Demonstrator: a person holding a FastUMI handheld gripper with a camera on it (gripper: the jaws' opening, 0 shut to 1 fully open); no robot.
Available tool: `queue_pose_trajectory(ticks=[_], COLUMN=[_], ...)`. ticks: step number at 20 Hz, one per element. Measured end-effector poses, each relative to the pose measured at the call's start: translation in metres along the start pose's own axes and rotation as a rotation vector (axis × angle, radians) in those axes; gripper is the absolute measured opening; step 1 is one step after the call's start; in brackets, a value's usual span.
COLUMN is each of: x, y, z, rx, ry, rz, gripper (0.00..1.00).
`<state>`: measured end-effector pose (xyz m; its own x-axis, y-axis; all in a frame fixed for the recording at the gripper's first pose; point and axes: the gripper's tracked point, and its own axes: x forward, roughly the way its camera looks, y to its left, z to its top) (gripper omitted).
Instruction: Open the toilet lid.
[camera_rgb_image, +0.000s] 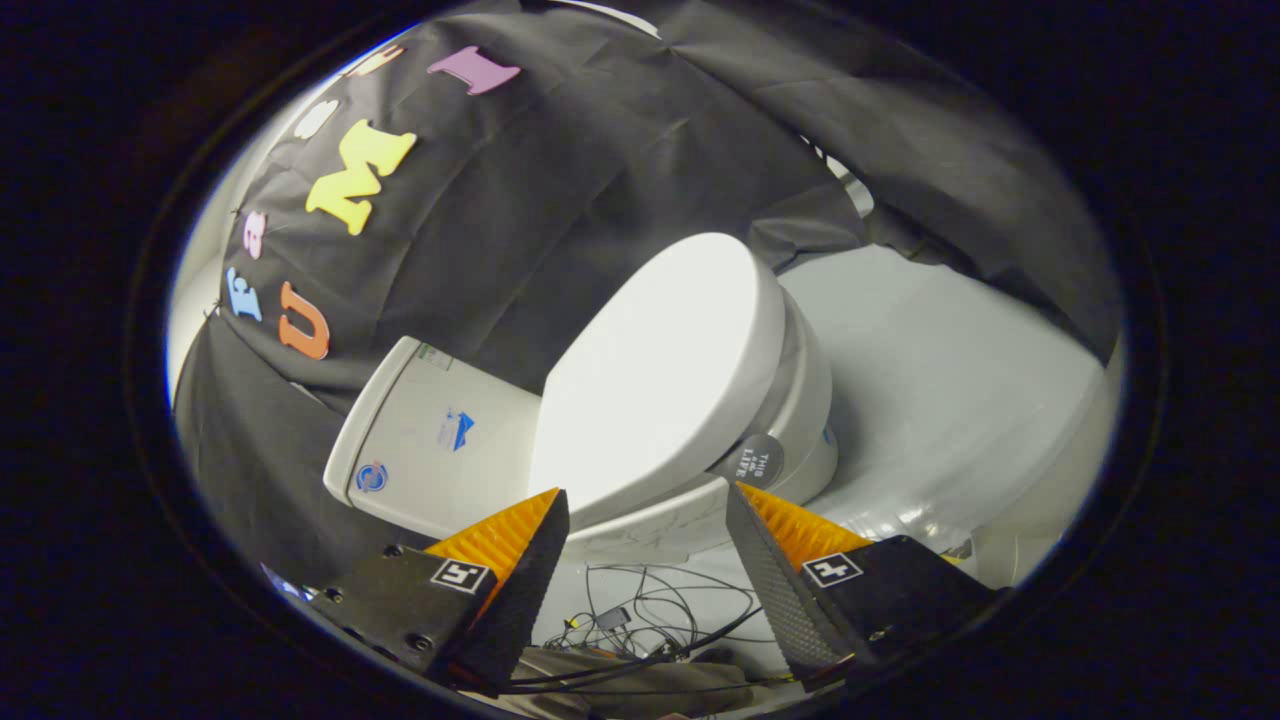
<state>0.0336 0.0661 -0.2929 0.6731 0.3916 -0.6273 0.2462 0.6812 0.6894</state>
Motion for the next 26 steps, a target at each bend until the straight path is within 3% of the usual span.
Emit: queue_pose_trajectory(ticks=[7, 13, 16, 19, 23, 26], x=[0.028, 0.053, 0.060, 0.064, 0.069, 0.064], y=[-0.043, -0.059, -0.070, -0.069, -0.065, -0.065], z=[0.004, -0.002, -0.001, 0.007, 0.011, 0.017], rx=[0.271, 0.233, 0.262, 0.289, 0.266, 0.287], ry=[0.032, 0.059, 0.081, 0.066, 0.055, 0.040], rz=[0.007, -0.050, -0.078, -0.061, -0.054, -0.063], gripper=[0.91, 0.80, 0.66, 0.59, 0.33, 0.27])
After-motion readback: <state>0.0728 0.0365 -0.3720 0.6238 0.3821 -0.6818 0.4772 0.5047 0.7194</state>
